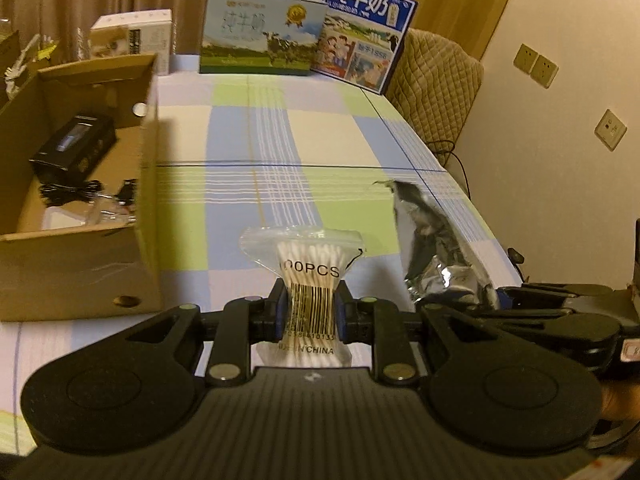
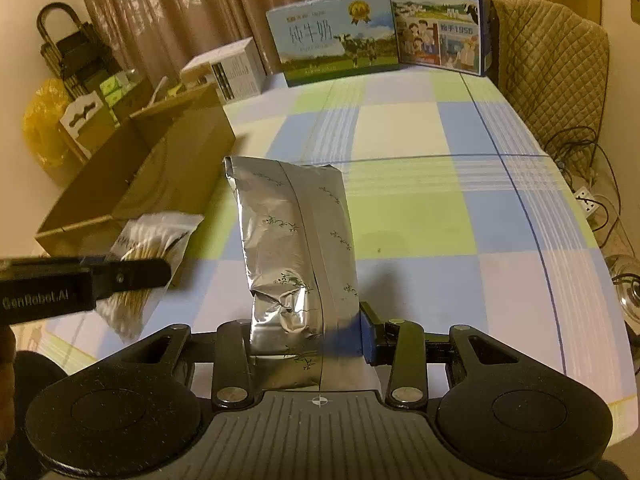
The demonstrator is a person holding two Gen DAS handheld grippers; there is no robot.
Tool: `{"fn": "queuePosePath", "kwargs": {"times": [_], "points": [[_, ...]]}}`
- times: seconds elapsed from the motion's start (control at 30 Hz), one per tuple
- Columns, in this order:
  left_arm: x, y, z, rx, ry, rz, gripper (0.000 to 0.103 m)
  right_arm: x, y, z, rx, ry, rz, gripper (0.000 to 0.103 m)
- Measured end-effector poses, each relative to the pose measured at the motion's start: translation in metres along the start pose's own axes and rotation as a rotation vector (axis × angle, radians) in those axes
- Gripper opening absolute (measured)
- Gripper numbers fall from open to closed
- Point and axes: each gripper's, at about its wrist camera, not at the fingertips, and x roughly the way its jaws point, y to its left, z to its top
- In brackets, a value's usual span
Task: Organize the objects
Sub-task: 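Carry the swab bag and foil bag over the cardboard box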
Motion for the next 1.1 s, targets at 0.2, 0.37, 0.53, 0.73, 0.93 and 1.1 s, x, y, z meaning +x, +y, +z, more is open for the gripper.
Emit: {"fn": "queuePosePath", "kwargs": {"times": [0.2, 0.37, 0.53, 0.73, 0.93, 1.1], "points": [[-0.028, 0.012, -0.004, -0.019, -0.041, 0.028, 0.019, -0.017, 0.018, 0.007, -0.012, -0.038, 0.018, 0.035], [-0.046, 0.018, -0.007, -0.023, -0.065, 0.041, 0.019, -0.026, 0.034, 0.008, -0.025, -0.060, 0.039, 0.035], [-0.058, 0.025, -0.009, -0.026, -0.081, 0.063, 0.019, -0.027, 0.052, 0.010, -0.046, -0.065, 0.060, 0.035], [-0.074, 0.036, -0.008, -0.031, -0.107, 0.093, 0.019, -0.023, 0.075, 0.013, -0.079, -0.067, 0.087, 0.035], [-0.086, 0.051, -0.009, -0.046, -0.123, 0.127, 0.019, -0.017, 0.092, 0.015, -0.113, -0.060, 0.106, 0.035], [-0.096, 0.065, -0.011, -0.055, -0.143, 0.166, 0.019, -0.012, 0.107, 0.017, -0.143, -0.050, 0.124, 0.035]]}}
